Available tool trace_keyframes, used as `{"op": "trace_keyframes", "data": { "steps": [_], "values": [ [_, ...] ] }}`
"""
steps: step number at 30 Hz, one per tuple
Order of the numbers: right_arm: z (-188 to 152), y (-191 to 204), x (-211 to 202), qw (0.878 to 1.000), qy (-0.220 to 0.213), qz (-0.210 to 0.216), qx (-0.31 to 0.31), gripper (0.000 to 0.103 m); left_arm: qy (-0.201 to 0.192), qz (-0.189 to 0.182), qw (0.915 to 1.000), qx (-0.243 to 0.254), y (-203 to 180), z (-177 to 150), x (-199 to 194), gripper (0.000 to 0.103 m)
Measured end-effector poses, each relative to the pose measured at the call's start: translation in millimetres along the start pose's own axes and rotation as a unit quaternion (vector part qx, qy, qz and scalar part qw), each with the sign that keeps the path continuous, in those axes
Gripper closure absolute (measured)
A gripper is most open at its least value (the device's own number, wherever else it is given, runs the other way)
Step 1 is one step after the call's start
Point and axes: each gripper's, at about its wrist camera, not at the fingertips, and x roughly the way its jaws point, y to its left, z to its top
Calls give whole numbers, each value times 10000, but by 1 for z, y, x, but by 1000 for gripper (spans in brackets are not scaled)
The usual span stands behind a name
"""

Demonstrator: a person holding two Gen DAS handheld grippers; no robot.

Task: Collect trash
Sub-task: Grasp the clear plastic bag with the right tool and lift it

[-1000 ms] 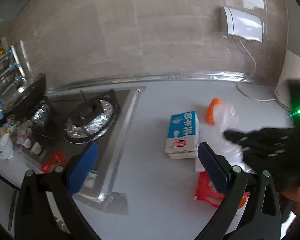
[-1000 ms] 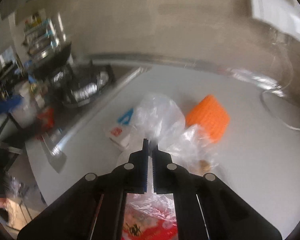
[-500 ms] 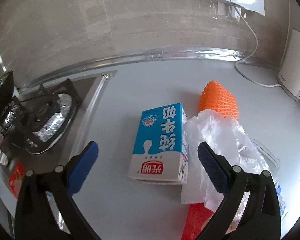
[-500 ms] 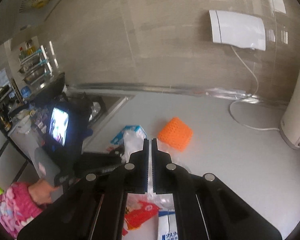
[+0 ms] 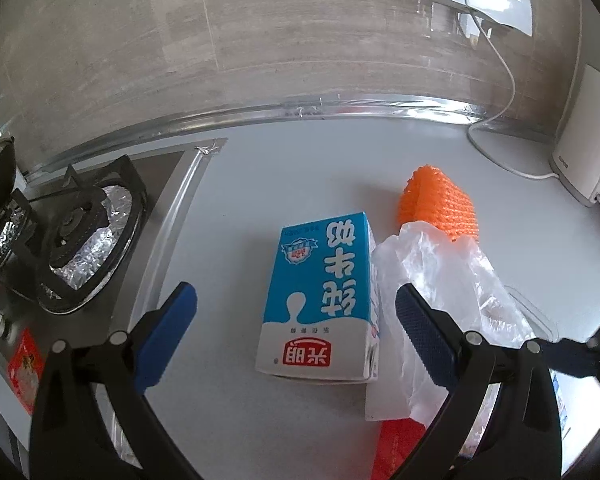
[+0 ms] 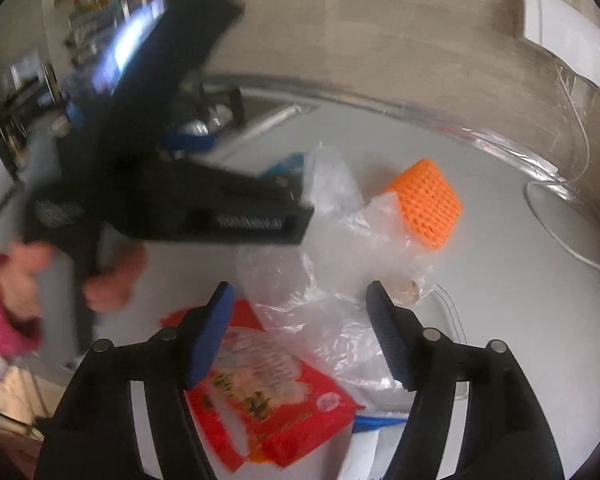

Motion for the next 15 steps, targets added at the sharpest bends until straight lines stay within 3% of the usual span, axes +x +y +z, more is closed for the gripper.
{"op": "trace_keyframes", "data": {
  "steps": [1,2,3,4,9,15],
  "values": [
    [0,0,5,9999,45,-95,-29,48,-3,-10,10000,-12,1,0,1,8],
    [1,-2,10,9998,122,-146,-10,78,0,-9,10000,-25,1,0,1,8],
    [1,-5,13,9997,206,-113,71,100,6,-9,10000,-34,2,0,2,8],
    [2,-11,15,9993,263,-87,256,100,17,-9,10000,-44,2,0,2,8],
    [2,-39,-23,9934,-254,134,1110,101,45,-108,9999,-98,5,-3,-2,8],
    [1,-81,-72,9610,-1019,1070,2339,101,145,-173,9997,-3,-4,-5,5,8]
  ]
}}
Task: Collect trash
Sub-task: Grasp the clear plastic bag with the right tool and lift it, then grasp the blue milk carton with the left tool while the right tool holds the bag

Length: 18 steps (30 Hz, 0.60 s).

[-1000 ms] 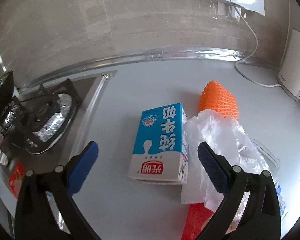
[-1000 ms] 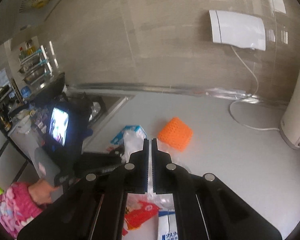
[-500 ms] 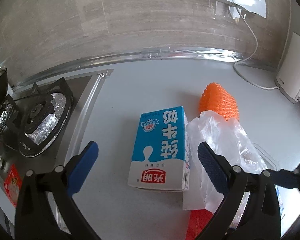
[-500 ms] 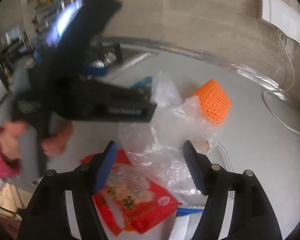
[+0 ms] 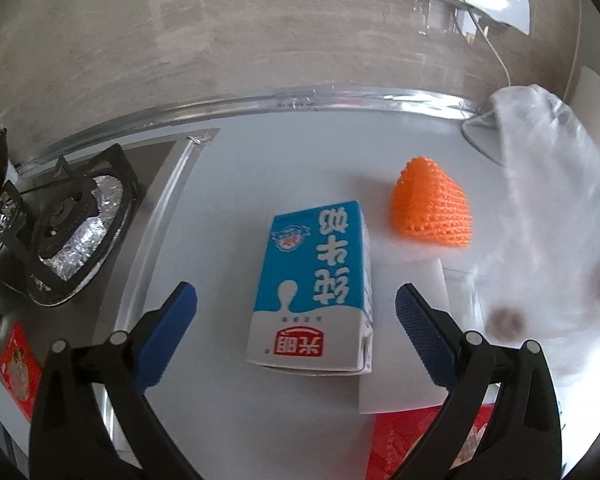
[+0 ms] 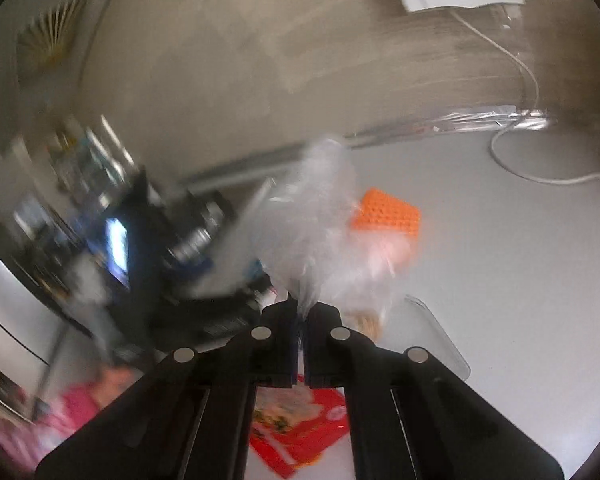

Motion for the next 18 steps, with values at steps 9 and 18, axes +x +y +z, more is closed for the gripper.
{"op": "trace_keyframes", "data": {
  "steps": [9,18],
  "values": [
    [12,4,-34,9988,-350,310,148,101,226,-83,9996,-122,0,-3,16,34],
    [9,3,-32,9992,-346,124,166,101,-65,-171,9997,132,-4,8,0,84]
  ]
}}
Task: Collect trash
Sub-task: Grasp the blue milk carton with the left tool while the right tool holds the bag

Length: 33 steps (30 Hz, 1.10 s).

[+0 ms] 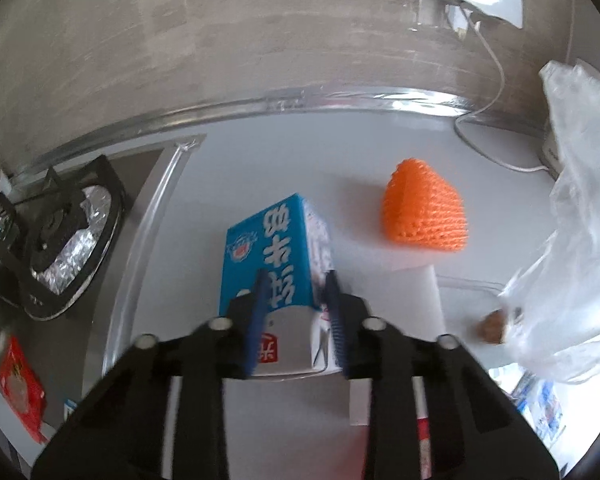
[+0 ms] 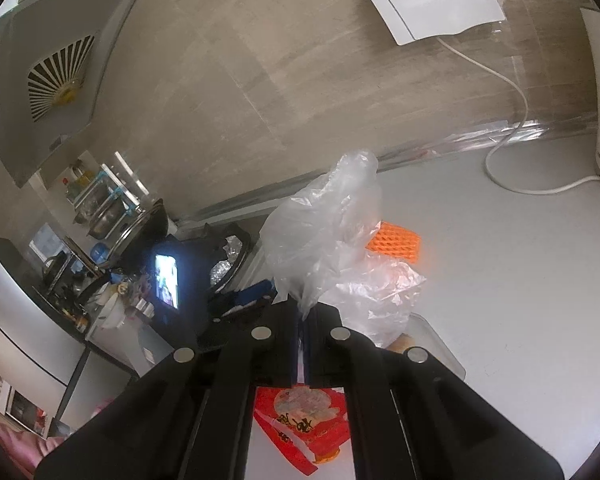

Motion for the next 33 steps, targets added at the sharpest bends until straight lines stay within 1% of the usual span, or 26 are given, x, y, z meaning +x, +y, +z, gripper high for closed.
{"op": "trace_keyframes", "data": {
  "steps": [2,7,9,10,11,12,13,14,15,18,20,22,24,25,26,27,28,33],
  "values": [
    [-1,2,-2,10000,-4,-41,-14,101,-17,-95,10000,-17,3,2,-4,96],
    [-6,10,-11,9999,-74,-42,-94,101,150,9,9998,-88,13,-2,0,96],
    [-8,11,-13,9999,-73,-55,-112,101,175,-17,9997,-143,16,-5,0,93],
    [-9,12,-14,9999,-69,-51,-125,101,197,-28,9997,-166,16,-6,-1,73],
    [-10,12,-14,9999,-65,-52,-125,101,167,22,9997,-197,17,-8,-3,40],
    [-11,11,-15,9999,-57,-42,-122,101,98,90,9997,-225,17,-9,-5,24],
    [-12,10,-15,9999,-47,-31,-118,101,-70,219,9995,-221,17,-10,-9,10],
    [-12,9,-15,9999,-36,-31,-114,101,-172,223,9995,-165,16,-11,-12,10],
    [-13,8,-16,9999,-30,-24,-115,101,-159,188,9997,-38,15,-10,-12,9],
    [-15,6,-16,9999,-8,-6,-110,101,-103,236,9995,194,15,-6,-4,8],
    [-15,3,-16,10000,6,0,-94,101,62,184,9992,349,16,-3,10,8],
    [-16,1,-14,10000,36,-1,-81,101,193,173,9988,427,19,-1,25,8],
    [-17,-1,-13,9999,74,-14,-82,101,396,81,9982,447,23,0,41,8],
    [-17,-2,-12,9999,90,-34,-87,101,465,42,9979,445,25,0,47,13],
    [-18,-3,-12,9999,102,-46,-84,101,561,31,9974,457,26,0,53,26],
    [-18,-4,-11,9999,112,-45,-76,101,640,32,9968,482,26,-1,57,34],
    [-19,-4,-11,9999,112,-46,-64,101,732,-24,9960,503,27,-2,62,38],
    [-19,-5,-12,9999,113,-69,-54,101,546,13,9971,531,25,-5,53,39]
  ]
}}
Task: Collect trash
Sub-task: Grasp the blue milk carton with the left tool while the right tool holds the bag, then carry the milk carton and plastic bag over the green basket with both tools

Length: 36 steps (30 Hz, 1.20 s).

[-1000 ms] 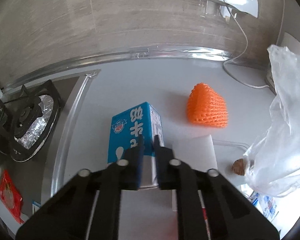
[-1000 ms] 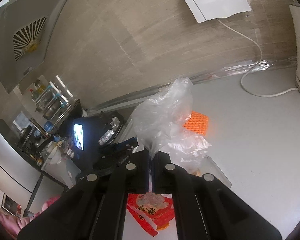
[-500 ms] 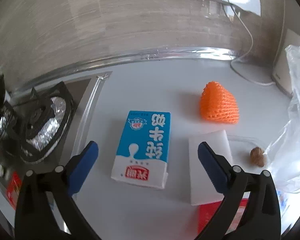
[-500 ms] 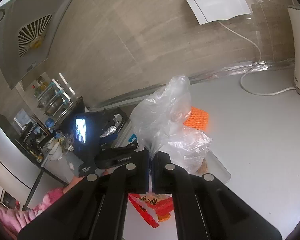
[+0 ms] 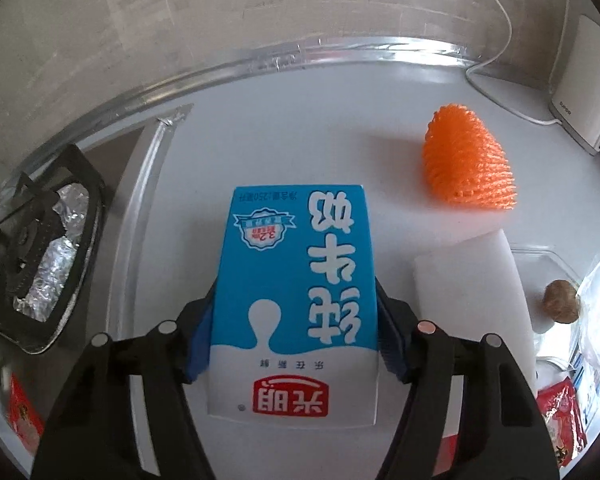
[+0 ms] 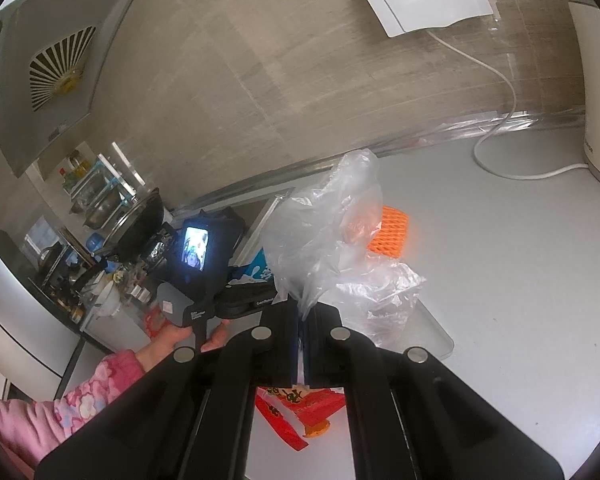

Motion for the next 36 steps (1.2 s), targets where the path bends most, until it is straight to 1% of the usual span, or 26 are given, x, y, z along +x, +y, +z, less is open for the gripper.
{"op": "trace_keyframes", "data": {
  "steps": [2,6,10,11,12,15,16,18,20,21,24,27,31,36],
  "values": [
    [0,2,-1,10000,-1,-28,-36,101,-119,22,9999,-17,1,-1,-13,39],
    [-1,13,-6,9998,27,-87,-167,101,-410,53,9991,-114,2,-5,-58,39],
    [-17,45,-31,9988,17,-171,-468,101,-741,123,9971,-140,-4,-28,-134,39],
    [-21,51,-36,9985,24,-172,-509,101,-756,135,9969,-193,-6,-36,-152,39],
    [-28,60,-43,9982,44,-183,-564,101,-754,66,9969,-210,-9,-49,-174,39],
    [-57,90,-67,9974,107,-244,-674,101,-696,-22,9971,-300,-14,-81,-213,39],
    [-66,97,-73,9975,124,-250,-656,101,-652,-69,9973,-322,-17,-96,-227,39],
    [-85,110,-84,9975,177,-292,-612,101,-670,-75,9975,-201,-24,-126,-248,39],
    [-109,123,-93,9972,247,-421,-561,101,-720,-75,9973,-106,-26,-148,-261,39],
    [-120,128,-97,9970,286,-481,-528,101,-744,-159,9971,-60,-28,-163,-268,39],
    [-153,142,-107,9964,392,-662,-361,101,-677,-266,9973,101,-29,-190,-275,39],
    [-183,156,-115,9949,381,-900,-240,101,-637,-382,9969,252,-33,-217,-279,39],
    [-203,171,-120,9939,260,-1068,-42,101,-591,-486,9960,471,-37,-242,-278,39],
    [-209,182,-123,9913,140,-1312,-6,101,-494,-623,9943,708,-40,-256,-273,39]
  ]
}}
